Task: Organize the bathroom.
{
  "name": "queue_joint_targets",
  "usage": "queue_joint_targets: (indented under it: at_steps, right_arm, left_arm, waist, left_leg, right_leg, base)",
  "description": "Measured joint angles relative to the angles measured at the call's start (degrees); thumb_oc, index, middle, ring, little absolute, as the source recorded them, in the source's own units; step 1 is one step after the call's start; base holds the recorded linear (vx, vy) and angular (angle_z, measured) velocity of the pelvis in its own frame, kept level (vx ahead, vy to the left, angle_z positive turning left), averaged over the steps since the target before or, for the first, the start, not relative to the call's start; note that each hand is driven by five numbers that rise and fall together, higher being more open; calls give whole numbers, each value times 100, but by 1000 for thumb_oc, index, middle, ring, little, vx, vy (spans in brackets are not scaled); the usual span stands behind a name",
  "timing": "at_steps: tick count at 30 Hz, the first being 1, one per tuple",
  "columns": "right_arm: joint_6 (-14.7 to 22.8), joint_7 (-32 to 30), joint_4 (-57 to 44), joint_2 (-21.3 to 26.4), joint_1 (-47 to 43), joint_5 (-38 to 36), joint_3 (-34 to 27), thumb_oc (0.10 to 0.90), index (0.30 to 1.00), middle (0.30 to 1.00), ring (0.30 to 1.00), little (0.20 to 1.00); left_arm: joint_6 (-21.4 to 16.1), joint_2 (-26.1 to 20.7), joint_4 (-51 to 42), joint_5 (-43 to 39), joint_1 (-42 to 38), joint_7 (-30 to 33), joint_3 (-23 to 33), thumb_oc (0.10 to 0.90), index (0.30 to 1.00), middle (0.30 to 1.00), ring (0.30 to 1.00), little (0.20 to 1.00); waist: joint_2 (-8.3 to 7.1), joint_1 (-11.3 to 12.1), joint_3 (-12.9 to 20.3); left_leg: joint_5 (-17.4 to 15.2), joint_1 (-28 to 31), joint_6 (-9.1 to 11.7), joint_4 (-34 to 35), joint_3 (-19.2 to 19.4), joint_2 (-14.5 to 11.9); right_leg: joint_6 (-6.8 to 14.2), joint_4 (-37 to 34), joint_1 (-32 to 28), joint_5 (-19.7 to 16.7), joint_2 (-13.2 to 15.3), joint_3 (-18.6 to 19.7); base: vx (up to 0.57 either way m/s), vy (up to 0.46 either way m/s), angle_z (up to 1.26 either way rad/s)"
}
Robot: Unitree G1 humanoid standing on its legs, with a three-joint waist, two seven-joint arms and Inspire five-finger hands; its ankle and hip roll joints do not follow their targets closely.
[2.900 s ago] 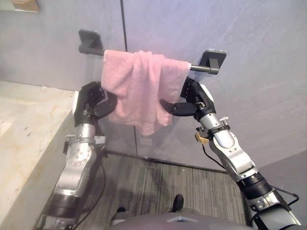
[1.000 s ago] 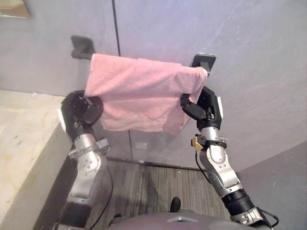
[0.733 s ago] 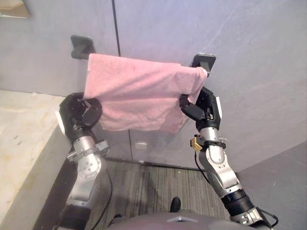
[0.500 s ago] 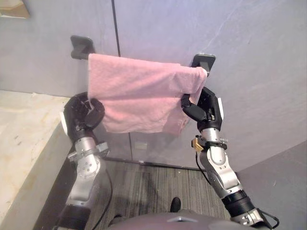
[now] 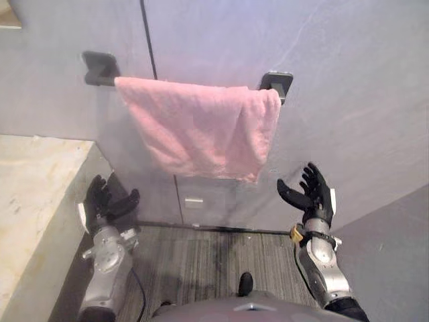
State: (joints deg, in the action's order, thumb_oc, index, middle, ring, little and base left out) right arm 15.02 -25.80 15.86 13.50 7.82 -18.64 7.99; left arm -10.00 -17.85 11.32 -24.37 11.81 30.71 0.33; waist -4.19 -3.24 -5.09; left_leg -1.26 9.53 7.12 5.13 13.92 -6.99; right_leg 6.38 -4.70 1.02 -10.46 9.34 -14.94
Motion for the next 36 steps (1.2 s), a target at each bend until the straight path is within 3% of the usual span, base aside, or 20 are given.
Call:
queue_joint_targets:
  at_steps: [6,7,12,17,18,21,26,28,30,31,32,33,34,35,36]
  right_arm:
    - [-15,59,1143,5,196,148,-50,800,900,900,900,900]
    - [-205,81,1386,5,186,130,-52,800,900,900,900,900]
    - [-468,463,2663,-10,218,107,60,800,900,900,900,900]
    - [-728,1031,3858,-79,91,-90,105,800,900,900,900,900]
    - [-858,1204,4199,-95,31,-88,123,800,900,900,900,900]
    - [-999,1434,4520,-171,37,-88,123,800,900,900,900,900]
    - [-1129,1886,5003,-239,44,-39,44,800,900,900,900,900]
    - [-1124,2048,5086,-223,-47,89,47,800,900,900,900,900]
    - [-1102,2162,5139,-133,-283,161,45,800,900,900,900,900]
    - [-1095,2280,5196,-35,-483,148,47,800,900,900,900,900]
    - [-1111,2326,5212,-24,-497,143,44,800,900,900,900,900]
    - [-1164,2396,5269,-44,-421,47,-14,800,900,900,900,900]
    - [-1201,2424,5272,-18,-425,32,25,800,900,900,900,900]
    - [-1220,2470,5282,-12,-442,35,172,800,900,900,900,900]
    - [-1222,2541,5298,-13,-463,37,187,800,900,900,900,900]
  left_arm:
    - [1,-19,811,-67,-20,-506,-127,800,900,900,900,900]
    - [60,-23,1009,-107,-19,-695,-213,800,900,900,900,900]
    - [148,16,2134,-230,-26,-1206,-603,800,900,900,900,900]
    - [321,172,3466,-431,-66,-1550,-621,800,900,900,900,900]
    - [414,228,4034,-459,-220,-1688,-607,800,900,900,900,900]
    - [612,246,4565,-480,-222,-1854,-608,800,900,900,900,900]
    - [1200,252,5685,-473,-430,-2141,-377,800,900,900,900,900]
    - [1343,211,5694,-421,-471,-2166,-323,800,900,900,900,900]
    - [1511,241,5695,-425,-677,-2245,-206,800,900,900,900,900]
    - [1599,302,5744,-423,-865,-2247,-136,800,900,900,900,900]
    - [1621,350,5797,-425,-981,-2217,-122,800,900,900,900,900]
    - [1578,329,5749,-427,-1012,-2210,-184,800,900,900,900,900]
    - [1592,333,5753,-426,-1018,-2212,-206,800,900,900,900,900]
    - [1615,331,5815,-424,-1080,-2207,-219,800,900,900,900,900]
    - [1630,324,5851,-424,-1165,-2213,-294,800,900,900,900,900]
  waist:
    - [21,-118,-10]
    - [29,-142,-16]
    - [47,-162,-27]
    - [53,-154,-29]
    - [54,-147,-26]
    - [32,-144,-16]
    - [-132,-149,91]
    - [-155,-145,90]
    - [-121,-135,72]
    - [43,-189,-74]
    - [154,-200,-94]
    - [330,-109,-94]
    - [343,-13,-107]
    - [302,67,-132]
    - [302,113,-148]
  left_leg:
    - [-28,12,-11,0,71,25]
    - [-37,14,-16,0,92,41]
    - [-75,52,-18,1,161,55]
    - [-133,96,-64,1,193,74]
    - [-139,101,-74,1,174,82]
    - [-141,97,-74,1,158,90]
    - [-151,75,-70,-1,201,103]
    - [-154,53,-93,-5,242,110]
    - [-212,-244,-300,-221,391,109]
    - [-183,-538,-360,-335,383,-51]
    - [-65,-585,-401,-240,316,-178]
    - [151,-528,-283,-104,239,-393]
    - [194,-524,-278,-105,196,-415]
    - [195,-622,-279,-243,70,-440]
    - [213,-766,-291,-331,-105,-374]
  right_leg:
    - [25,1,35,-24,10,63]
    - [30,1,43,-26,24,81]
    - [39,0,52,-31,25,129]
    - [51,-1,36,-22,37,144]
    - [55,-1,32,-19,43,146]
    - [77,-1,33,-3,55,143]
    - [110,2,66,-29,71,134]
    - [204,7,123,-267,51,102]
    - [561,-23,476,-898,21,185]
    - [287,-9,670,-1174,-47,246]
    - [452,350,707,-698,-138,204]
    - [202,1419,752,311,-454,249]
    - [271,1935,705,685,-627,403]
    - [279,2260,488,1268,-919,1040]
    - [180,1805,91,1403,-1048,1261]
  base:
    - [-44,2,-7]
    - [-40,4,-6]
    - [-38,13,-7]
    - [-27,35,-4]
    - [3,49,1]
    - [4,28,1]
    - [-88,-11,-2]
    - [-308,-14,-17]
    - [-389,-33,-37]
    - [-293,-49,-4]
    - [-384,-91,20]
    - [-340,-113,24]
    - [-365,-160,19]
    - [-297,-193,39]
    - [-283,-195,49]
